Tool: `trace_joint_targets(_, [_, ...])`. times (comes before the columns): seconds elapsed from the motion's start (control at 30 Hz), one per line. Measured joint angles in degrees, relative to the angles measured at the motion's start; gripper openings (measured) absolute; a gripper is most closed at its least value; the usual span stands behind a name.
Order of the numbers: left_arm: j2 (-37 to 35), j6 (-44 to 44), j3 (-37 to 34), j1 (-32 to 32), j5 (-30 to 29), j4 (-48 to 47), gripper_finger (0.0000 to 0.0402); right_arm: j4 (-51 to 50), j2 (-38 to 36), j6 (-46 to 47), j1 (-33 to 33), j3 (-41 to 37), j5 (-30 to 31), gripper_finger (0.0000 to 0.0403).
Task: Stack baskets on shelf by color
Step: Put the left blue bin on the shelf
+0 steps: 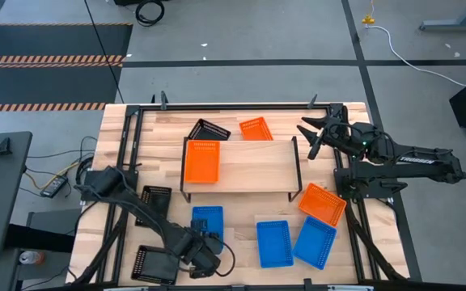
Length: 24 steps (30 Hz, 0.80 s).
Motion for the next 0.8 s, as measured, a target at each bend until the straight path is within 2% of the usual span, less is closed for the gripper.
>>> trace_joint_targets(0.1, [1.61, 0.24, 0.00, 0.02, -0.77, -0.93, 0.0179, 0.15, 0.00, -0.47, 0.00, 0.00, 0.15, 0.0163])
trace_joint_targets(0.2, [1.97, 1.38, -0.02, 0.07, -1.50, -1.54, 0.0145, 0.17, 0.00, -1.11, -0.15, 0.00, 0.40, 0.0163])
trace_joint_targets(0.37, [0.92, 2.80, 2.27, 0.47, -2.18, -3.69, 0.0030, 0.15, 0.00, -1.08, -0.15, 0.00, 0.42, 0.0163])
trace_joint_targets(0.4, [0.66, 3.09, 3.16, 0.60, -2.38, -3.98, 0.0016, 0.14, 0.00, -1.08, -0.15, 0.00, 0.42, 0.0163])
trace_joint_targets(0.6, [0.32, 7.88, 12.99, 1.15, -3.95, -6.91, 0.0007, 0.13, 0.00, -1.06, -0.15, 0.00, 0.42, 0.0163])
trace_joint_targets(0.8, [0.20, 15.27, 26.70, 1.88, -12.49, -13.35, 0.0006, 0.14, 0.00, -1.06, -0.15, 0.00, 0.42, 0.0163])
